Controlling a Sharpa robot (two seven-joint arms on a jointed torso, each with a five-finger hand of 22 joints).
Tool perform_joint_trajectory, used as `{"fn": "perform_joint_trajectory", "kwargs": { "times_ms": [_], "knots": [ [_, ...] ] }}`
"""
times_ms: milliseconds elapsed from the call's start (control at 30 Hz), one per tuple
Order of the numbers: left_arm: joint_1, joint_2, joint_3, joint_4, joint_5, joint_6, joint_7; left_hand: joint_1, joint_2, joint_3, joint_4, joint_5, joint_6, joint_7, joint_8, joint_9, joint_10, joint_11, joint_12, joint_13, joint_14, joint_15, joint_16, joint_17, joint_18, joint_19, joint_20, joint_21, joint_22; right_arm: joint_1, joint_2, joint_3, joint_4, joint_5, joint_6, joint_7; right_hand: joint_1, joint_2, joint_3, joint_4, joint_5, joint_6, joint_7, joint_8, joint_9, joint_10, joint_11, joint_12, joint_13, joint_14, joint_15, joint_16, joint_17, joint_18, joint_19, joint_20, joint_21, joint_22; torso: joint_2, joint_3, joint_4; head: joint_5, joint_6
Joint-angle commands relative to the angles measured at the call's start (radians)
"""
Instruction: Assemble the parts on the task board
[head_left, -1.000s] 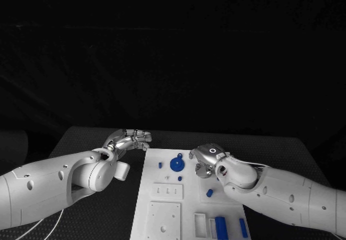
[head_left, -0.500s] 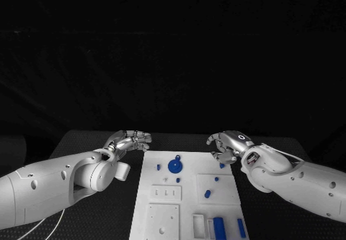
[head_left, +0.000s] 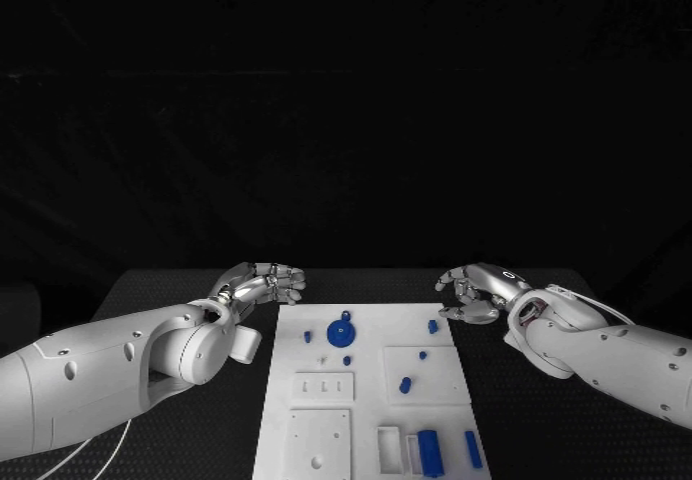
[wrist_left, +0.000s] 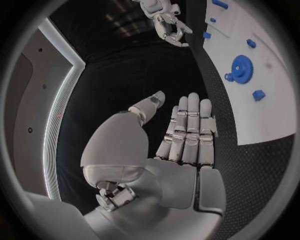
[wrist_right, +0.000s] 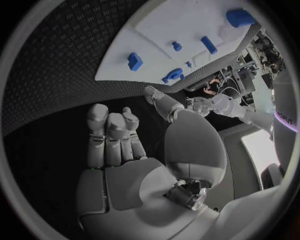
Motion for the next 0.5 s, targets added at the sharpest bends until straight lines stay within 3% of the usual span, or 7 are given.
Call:
{"fn": "perform_joint_trajectory", "kwargs": {
  "times_ms": [33, 67, 100, 133, 300, 367, 500],
  "knots": [
    [-0.002, 0.002, 0.001, 0.000, 0.004, 0.027, 0.014, -0.011, 0.003, -0.001, -0.007, -0.005, 0.008, 0.000, -0.001, 0.001, 0.000, 0.002, -0.003, 0.000, 0.008, 0.000, -0.004, 0.002, 0.021, -0.008, 0.000, 0.007, 0.019, -0.014, 0.007, -0.001, -0.027, 0.039, 0.054, 0.064, -0.005, 0.001, -0.015, -0.003, 0.010, 0.016, 0.021, -0.007, -0.001, -0.014, 0.006, 0.004, 0.000, -0.007, -0.001, -0.003, 0.002, 0.060, -0.006, 0.000, -0.006, 0.012, -0.001, 0.0079, -0.0036, -0.005, -0.004],
    [-0.003, 0.002, 0.001, 0.000, 0.004, 0.026, 0.014, -0.011, 0.003, -0.001, -0.008, -0.005, 0.008, 0.000, -0.001, 0.001, -0.004, 0.004, -0.005, -0.001, 0.007, 0.000, -0.005, 0.003, 0.021, -0.008, 0.000, 0.007, 0.019, -0.021, 0.009, -0.001, -0.036, 0.039, 0.058, 0.067, -0.004, 0.001, -0.020, -0.005, 0.013, 0.015, 0.021, -0.007, -0.001, -0.015, 0.007, 0.005, 0.000, -0.007, -0.001, -0.003, 0.003, 0.060, -0.007, 0.000, -0.007, 0.012, -0.001, 0.0087, -0.0036, -0.005, -0.005],
    [-0.003, 0.002, 0.001, -0.001, 0.004, 0.026, 0.015, -0.011, 0.003, -0.001, -0.008, -0.005, 0.007, 0.000, -0.002, 0.001, -0.008, 0.006, -0.008, -0.002, 0.007, 0.000, -0.006, 0.004, 0.021, -0.008, 0.000, 0.007, 0.019, -0.028, 0.011, -0.001, -0.044, 0.039, 0.059, 0.072, -0.004, 0.001, -0.024, -0.005, 0.014, 0.015, 0.022, -0.007, -0.001, -0.016, 0.007, 0.005, 0.000, -0.008, 0.000, -0.003, 0.003, 0.060, -0.008, 0.000, -0.007, 0.012, -0.001, 0.0067, -0.0035, -0.006, -0.006],
    [-0.004, 0.002, 0.001, -0.001, 0.004, 0.027, 0.014, -0.011, 0.003, 0.000, -0.009, -0.005, 0.007, 0.001, -0.002, 0.001, -0.012, 0.007, -0.010, -0.003, 0.007, 0.001, -0.007, 0.004, 0.021, -0.009, 0.000, 0.007, 0.019, -0.035, 0.014, -0.001, -0.052, 0.039, 0.063, 0.075, -0.004, 0.001, -0.029, -0.007, 0.017, 0.014, 0.022, -0.008, -0.002, -0.018, 0.007, 0.005, 0.000, -0.009, 0.000, -0.003, 0.004, 0.060, -0.009, 0.000, -0.007, 0.012, -0.001, 0.0078, -0.0034, -0.006, -0.006],
    [-0.006, -0.001, 0.000, -0.002, 0.004, 0.028, 0.014, -0.012, 0.003, 0.000, -0.011, -0.005, 0.006, 0.001, -0.003, 0.001, -0.018, 0.011, -0.015, -0.004, 0.007, 0.001, -0.009, 0.006, 0.021, -0.009, 0.000, 0.007, 0.019, -0.058, 0.023, -0.001, -0.078, 0.048, 0.080, 0.092, -0.005, 0.006, -0.073, -0.021, 0.051, 0.001, 0.027, -0.014, -0.005, -0.036, 0.012, 0.006, -0.001, -0.020, 0.005, -0.009, 0.007, 0.060, -0.024, 0.003, -0.013, 0.014, -0.001, 0.0040, -0.0053, -0.003, -0.015],
    [-0.006, -0.001, 0.000, -0.002, 0.004, 0.029, 0.014, -0.012, 0.002, 0.000, -0.011, -0.005, 0.006, 0.001, -0.003, 0.001, -0.020, 0.011, -0.016, -0.005, 0.007, 0.001, -0.009, 0.006, 0.021, -0.009, 0.000, 0.007, 0.019, -0.062, 0.030, -0.001, -0.089, 0.049, 0.079, 0.096, -0.001, 0.007, -0.082, -0.027, 0.055, -0.002, 0.028, -0.016, -0.005, -0.043, 0.014, 0.006, -0.001, -0.024, 0.006, -0.011, 0.008, 0.060, -0.030, 0.004, -0.015, 0.014, 0.000, 0.0058, -0.0059, -0.003, -0.015],
    [-0.006, -0.001, 0.001, -0.002, 0.004, 0.030, 0.015, -0.012, 0.002, 0.001, -0.012, -0.005, 0.005, 0.002, -0.004, 0.001, -0.022, 0.013, -0.018, -0.005, 0.007, 0.001, -0.010, 0.007, 0.021, -0.009, 0.001, 0.007, 0.019, -0.074, 0.046, -0.001, -0.113, 0.050, 0.078, 0.102, 0.006, 0.012, -0.087, -0.032, 0.058, -0.003, 0.029, -0.016, -0.005, -0.047, 0.014, 0.008, -0.001, -0.026, 0.007, -0.011, 0.009, 0.060, -0.033, 0.004, -0.015, 0.015, -0.001, 0.0030, -0.0056, -0.004, -0.019]
  ]
}}
